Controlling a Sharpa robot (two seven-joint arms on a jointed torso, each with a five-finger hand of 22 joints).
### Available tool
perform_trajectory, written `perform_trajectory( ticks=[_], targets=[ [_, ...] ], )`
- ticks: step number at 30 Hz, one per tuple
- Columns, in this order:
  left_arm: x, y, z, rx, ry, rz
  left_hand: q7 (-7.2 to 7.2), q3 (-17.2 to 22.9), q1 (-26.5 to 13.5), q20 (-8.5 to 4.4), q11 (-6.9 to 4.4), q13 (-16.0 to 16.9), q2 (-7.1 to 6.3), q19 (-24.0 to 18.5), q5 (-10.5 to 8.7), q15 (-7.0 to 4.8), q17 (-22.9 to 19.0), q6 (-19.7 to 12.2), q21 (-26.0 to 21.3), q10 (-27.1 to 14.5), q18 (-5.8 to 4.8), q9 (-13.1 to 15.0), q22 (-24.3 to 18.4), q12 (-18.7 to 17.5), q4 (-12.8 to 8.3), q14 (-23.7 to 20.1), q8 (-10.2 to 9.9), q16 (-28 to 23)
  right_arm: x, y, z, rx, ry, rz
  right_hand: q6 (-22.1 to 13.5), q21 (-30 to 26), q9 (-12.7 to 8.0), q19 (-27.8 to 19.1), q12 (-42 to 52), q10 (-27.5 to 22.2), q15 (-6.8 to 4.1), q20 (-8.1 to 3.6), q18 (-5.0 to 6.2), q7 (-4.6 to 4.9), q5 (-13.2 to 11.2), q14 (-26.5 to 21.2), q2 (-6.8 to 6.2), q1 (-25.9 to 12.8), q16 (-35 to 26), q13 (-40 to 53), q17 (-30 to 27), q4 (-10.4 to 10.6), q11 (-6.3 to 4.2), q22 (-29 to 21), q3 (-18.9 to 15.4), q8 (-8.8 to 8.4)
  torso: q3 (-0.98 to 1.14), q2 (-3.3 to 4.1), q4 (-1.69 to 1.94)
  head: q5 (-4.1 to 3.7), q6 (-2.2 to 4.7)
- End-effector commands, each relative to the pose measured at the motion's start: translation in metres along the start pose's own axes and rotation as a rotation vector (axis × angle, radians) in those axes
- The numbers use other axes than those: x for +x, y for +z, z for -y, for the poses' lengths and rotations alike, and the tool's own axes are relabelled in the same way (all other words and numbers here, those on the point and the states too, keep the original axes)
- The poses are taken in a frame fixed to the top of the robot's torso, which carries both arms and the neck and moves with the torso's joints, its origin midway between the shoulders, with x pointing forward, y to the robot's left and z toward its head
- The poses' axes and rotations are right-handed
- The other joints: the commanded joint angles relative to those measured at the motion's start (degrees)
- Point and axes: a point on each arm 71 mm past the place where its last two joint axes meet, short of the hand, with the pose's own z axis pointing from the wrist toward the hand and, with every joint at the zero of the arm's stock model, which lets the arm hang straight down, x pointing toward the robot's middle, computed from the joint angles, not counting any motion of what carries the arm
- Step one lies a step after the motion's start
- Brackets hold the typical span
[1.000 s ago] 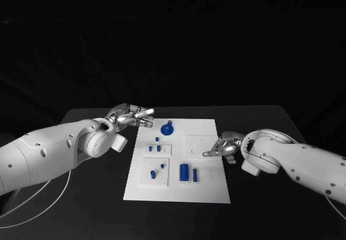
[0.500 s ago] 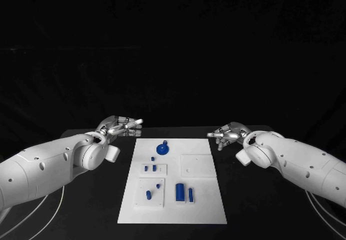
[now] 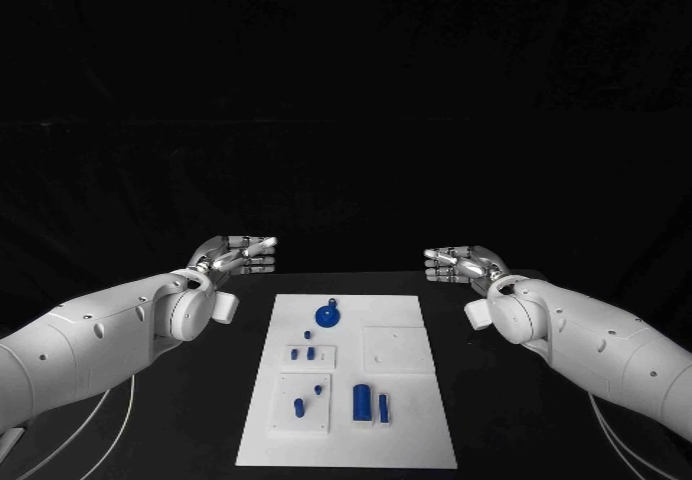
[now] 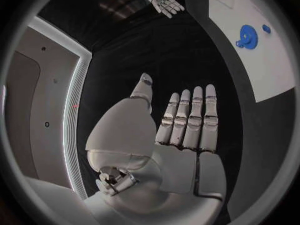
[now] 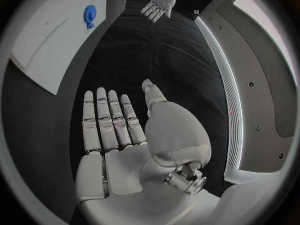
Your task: Assemble the parts on the task board
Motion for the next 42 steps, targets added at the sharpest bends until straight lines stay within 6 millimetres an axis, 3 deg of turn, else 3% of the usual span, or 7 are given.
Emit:
perform_trajectory(
  ticks=[1, 2, 5, 6, 7, 16, 42],
  targets=[
    [0.000, 0.000, 0.000, 0.000, 0.001, 0.000, -6.10, 4.53, -22.06, -9.52, -6.17, -3.44, 1.58, -56.00, -3.05, -7.06, -3.74, -52.90, -4.30, -56.81, -4.53, -3.52, -4.22, -3.15, -2.77, -18.06, -3.77, -3.54, 0.000, 0.000, 0.000, 0.001, -0.002, 0.000, -51.41, -4.41, -3.27, -47.94, -3.64, -56.92, -7.88, -12.69, -7.99, -6.36, -17.75, -17.91, -3.02, -21.45, -3.86, -3.35, -3.51, 4.10, -7.38, -3.76, 3.07, -3.19, -0.04, -0.03, -0.02, 0.00, -0.03],
    [0.001, 0.000, 0.000, 0.000, 0.000, 0.000, -6.10, 4.53, -23.40, -9.52, -6.17, -3.44, 1.58, -56.00, -3.05, -7.06, -3.74, -52.90, -4.30, -56.81, -4.53, -3.52, -4.22, -3.15, -2.77, -58.64, -3.77, -3.54, 0.001, 0.000, 0.000, -0.001, -0.001, 0.000, -51.41, -4.41, -3.27, -47.94, -3.64, -56.92, -7.88, -12.69, -7.99, -6.36, -17.75, -58.53, -3.02, -22.94, -3.86, -3.35, -3.51, 4.10, -7.38, -3.76, 3.07, -3.19, -0.04, -0.12, -0.03, 0.03, -0.07],
    [0.006, -0.003, -0.003, 0.003, -0.007, 0.008, -6.10, 4.53, -29.66, -9.52, -6.17, -3.44, 1.58, -56.00, -3.05, -7.06, -3.74, -52.90, -4.30, -56.81, -4.53, -3.52, -4.22, -3.15, -2.77, -58.64, -3.77, -3.54, 0.005, -0.002, -0.002, -0.014, 0.007, 0.005, -51.41, -4.41, -3.27, -47.94, -3.64, -56.92, -7.88, -12.69, -7.99, -6.36, -17.75, -58.53, -3.02, -28.90, -3.86, -3.35, -3.51, 4.10, -7.38, -3.76, 3.07, -3.19, -0.02, -0.88, -0.14, 0.26, -0.38],
    [0.009, -0.005, -0.004, 0.004, -0.010, 0.011, -6.10, 4.53, -31.24, -9.52, -6.17, -3.44, 1.58, -56.00, -3.05, -7.06, -3.74, -52.90, -4.30, -56.81, -4.53, -3.52, -4.22, -3.15, -2.77, -58.64, -3.77, -3.54, 0.008, -0.003, -0.003, -0.020, 0.010, 0.007, -51.41, -4.41, -3.27, -47.94, -3.64, -56.92, -7.88, -12.69, -7.99, -6.36, -17.75, -58.53, -3.02, -70.14, -3.86, -3.35, -3.51, 4.10, -7.38, -3.76, 3.07, -3.19, -0.02, -1.22, -0.19, 0.36, -0.51],
    [0.012, -0.006, -0.006, 0.005, -0.014, 0.015, -6.10, 4.53, -72.60, -9.52, -6.17, -3.44, 1.58, -56.00, -3.05, -7.06, -3.74, -52.90, -4.30, -56.81, -4.53, -3.52, -4.22, -3.15, -2.77, -58.64, -3.77, -3.54, 0.010, -0.004, -0.004, -0.027, 0.014, 0.010, -51.41, -4.41, -3.27, -47.94, -3.64, -56.92, -7.88, -12.69, -7.99, -6.36, -17.75, -58.53, -3.02, -70.14, -3.86, -3.35, -3.51, 4.10, -7.38, -3.76, 3.07, -3.19, -0.01, -1.63, -0.25, 0.49, -0.68],
    [0.057, -0.039, -0.021, 0.021, -0.067, 0.085, -6.10, 4.53, -72.60, -9.52, -6.17, -3.44, 1.58, -56.00, -3.05, -7.06, -3.74, -52.90, -4.30, -56.81, -4.53, -3.52, -4.22, -3.15, -2.77, -58.64, -3.77, -3.54, 0.051, -0.027, -0.015, -0.102, 0.085, 0.055, -51.41, -4.41, -3.27, -47.94, -3.64, -56.92, -7.88, -12.69, -7.99, -6.36, -17.75, -58.53, -3.02, -70.14, -3.86, -3.35, -3.51, 4.10, -7.38, -3.76, 3.07, -3.19, 0.04, -5.19, -0.75, 1.57, -2.11],
    [0.112, -0.097, -0.024, 0.024, -0.116, 0.187, -6.10, 4.53, -72.60, -9.52, -6.17, -3.44, 1.58, -56.00, -3.05, -7.06, -3.74, -52.90, -4.30, -56.81, -4.53, -3.52, -4.22, -3.15, -2.77, -58.64, -3.77, -3.54, 0.115, -0.097, -0.014, -0.089, 0.168, 0.141, -51.41, -4.41, -3.27, -47.94, -3.64, -56.92, -7.88, -12.69, -7.99, -6.36, -17.75, -58.53, -3.02, -70.14, -3.86, -3.35, -3.51, 4.10, -7.38, -3.76, 3.07, -3.19, 0.04, -5.34, -0.77, 1.61, -2.17]
  ],
)
